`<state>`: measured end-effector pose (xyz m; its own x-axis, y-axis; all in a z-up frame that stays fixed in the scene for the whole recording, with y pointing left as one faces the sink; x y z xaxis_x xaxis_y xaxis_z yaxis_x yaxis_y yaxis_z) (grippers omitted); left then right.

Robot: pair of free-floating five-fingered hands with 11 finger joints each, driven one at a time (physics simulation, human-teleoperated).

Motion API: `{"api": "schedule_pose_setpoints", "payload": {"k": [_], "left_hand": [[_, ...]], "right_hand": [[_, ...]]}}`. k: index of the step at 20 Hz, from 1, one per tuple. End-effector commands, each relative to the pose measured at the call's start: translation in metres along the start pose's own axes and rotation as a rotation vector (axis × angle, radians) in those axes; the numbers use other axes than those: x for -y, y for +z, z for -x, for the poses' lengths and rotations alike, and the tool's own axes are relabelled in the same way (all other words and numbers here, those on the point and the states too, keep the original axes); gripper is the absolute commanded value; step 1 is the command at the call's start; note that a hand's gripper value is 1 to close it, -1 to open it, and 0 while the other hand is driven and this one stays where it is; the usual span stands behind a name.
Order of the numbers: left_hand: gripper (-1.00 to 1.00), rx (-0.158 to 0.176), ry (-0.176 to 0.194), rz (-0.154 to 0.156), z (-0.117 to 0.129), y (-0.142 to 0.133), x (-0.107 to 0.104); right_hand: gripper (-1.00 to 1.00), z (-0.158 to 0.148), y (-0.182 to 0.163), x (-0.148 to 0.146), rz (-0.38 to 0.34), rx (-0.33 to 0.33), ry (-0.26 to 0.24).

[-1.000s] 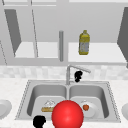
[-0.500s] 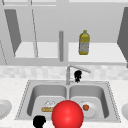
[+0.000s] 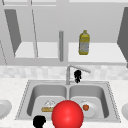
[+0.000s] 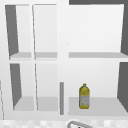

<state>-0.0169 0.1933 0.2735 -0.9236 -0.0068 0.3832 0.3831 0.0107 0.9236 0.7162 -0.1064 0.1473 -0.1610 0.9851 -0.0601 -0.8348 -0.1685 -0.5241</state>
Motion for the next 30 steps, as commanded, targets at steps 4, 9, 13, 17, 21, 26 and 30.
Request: {"api": "schedule_pose_setpoints", "payload": {"k": [4,9,13,17,21,26,30], "left_hand": [[0.00,0.000,0.000,0.000,0.000,0.000,0.000],[0.00,0.000,0.000,0.000,0.000,0.000,0.000],[0.00,0.000,0.000,0.000,0.000,0.000,0.000],[0.00,0.000,0.000,0.000,0.000,0.000,0.000],[0.00,0.000,0.000,0.000,0.000,0.000,0.000],[0.00,0.000,0.000,0.000,0.000,0.000,0.000],[0.00,0.000,0.000,0.000,0.000,0.000,0.000]], "right_hand": [[1.00,-0.013,-0.007,0.013,-0.083,0.005,-0.050],[1.00,-0.014,-0.006,0.016,-0.098,-0.014,-0.017],[1.00,-0.023,0.008,0.018,-0.093,-0.097,0.092],[1.00,-0.034,0.014,0.022,-0.079,-0.196,0.154],[1.00,-0.051,0.019,0.029,-0.097,-0.317,0.214],[1.00,-0.077,0.018,0.032,-0.116,-0.505,0.335],[1.00,-0.088,0.009,0.027,-0.126,-0.567,0.385]]}}
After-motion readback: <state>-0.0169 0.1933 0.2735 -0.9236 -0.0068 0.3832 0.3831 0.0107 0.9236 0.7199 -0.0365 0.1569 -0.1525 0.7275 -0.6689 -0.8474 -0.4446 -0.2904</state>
